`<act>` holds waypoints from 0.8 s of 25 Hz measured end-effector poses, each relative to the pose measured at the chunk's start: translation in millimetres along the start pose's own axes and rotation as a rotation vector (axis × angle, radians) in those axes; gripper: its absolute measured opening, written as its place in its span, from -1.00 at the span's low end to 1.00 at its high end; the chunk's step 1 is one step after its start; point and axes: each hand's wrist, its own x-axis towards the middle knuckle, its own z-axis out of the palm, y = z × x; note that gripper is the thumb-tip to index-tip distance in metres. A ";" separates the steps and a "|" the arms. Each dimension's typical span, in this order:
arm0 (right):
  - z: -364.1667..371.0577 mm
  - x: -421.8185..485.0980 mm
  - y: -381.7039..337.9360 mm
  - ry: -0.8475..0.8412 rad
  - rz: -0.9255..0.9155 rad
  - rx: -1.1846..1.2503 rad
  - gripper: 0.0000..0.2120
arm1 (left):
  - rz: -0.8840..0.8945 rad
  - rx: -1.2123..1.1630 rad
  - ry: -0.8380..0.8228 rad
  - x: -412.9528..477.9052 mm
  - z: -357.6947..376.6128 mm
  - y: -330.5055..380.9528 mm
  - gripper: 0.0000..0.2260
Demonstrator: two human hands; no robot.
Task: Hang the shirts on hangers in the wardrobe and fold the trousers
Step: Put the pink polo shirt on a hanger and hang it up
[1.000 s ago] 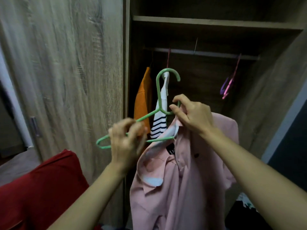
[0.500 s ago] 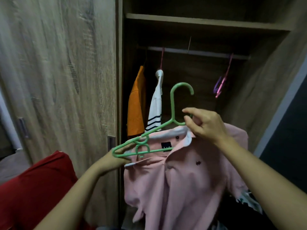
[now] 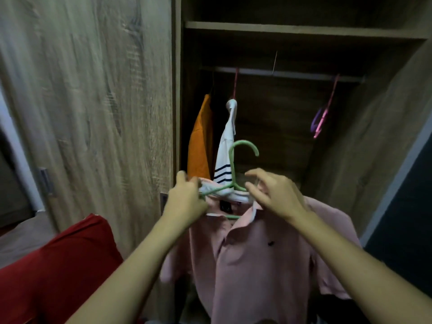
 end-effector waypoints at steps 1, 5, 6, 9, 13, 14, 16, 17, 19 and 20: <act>-0.8 5.2 -3.7 0.004 0.072 0.076 -0.76 | 0.093 0.051 0.086 -5.6 4.0 12.4 -0.68; -12.8 11.1 12.0 0.124 0.218 0.220 -0.79 | 0.658 0.129 0.239 -29.0 15.4 1.1 -0.64; -14.9 9.3 16.7 0.155 0.235 0.264 -0.81 | 0.624 0.084 0.296 -26.0 11.0 -11.5 -0.61; -16.9 7.3 15.1 0.226 0.221 0.342 -0.84 | 0.423 0.075 0.383 -7.8 -10.6 -43.1 -0.46; -15.9 19.0 -1.9 0.213 0.136 0.361 -0.80 | 0.492 0.130 0.201 12.1 -19.5 -51.8 -0.41; -16.1 22.0 -3.9 0.202 0.117 0.346 -0.78 | 0.497 0.100 0.208 13.0 -21.5 -52.1 -0.47; -18.9 27.4 -1.8 0.157 0.093 0.295 -0.75 | 0.532 0.035 0.224 14.5 -29.8 -55.9 -0.60; -21.9 30.1 2.3 0.124 0.084 0.245 -0.74 | 0.532 0.001 0.229 15.3 -36.7 -57.5 -0.63; -30.8 34.0 17.3 0.072 0.076 0.162 -0.75 | 0.476 -0.033 0.249 19.0 -49.4 -64.0 -0.64; -35.1 34.0 25.5 0.056 0.081 0.163 -0.75 | 0.444 -0.035 0.268 20.9 -53.7 -67.8 -0.63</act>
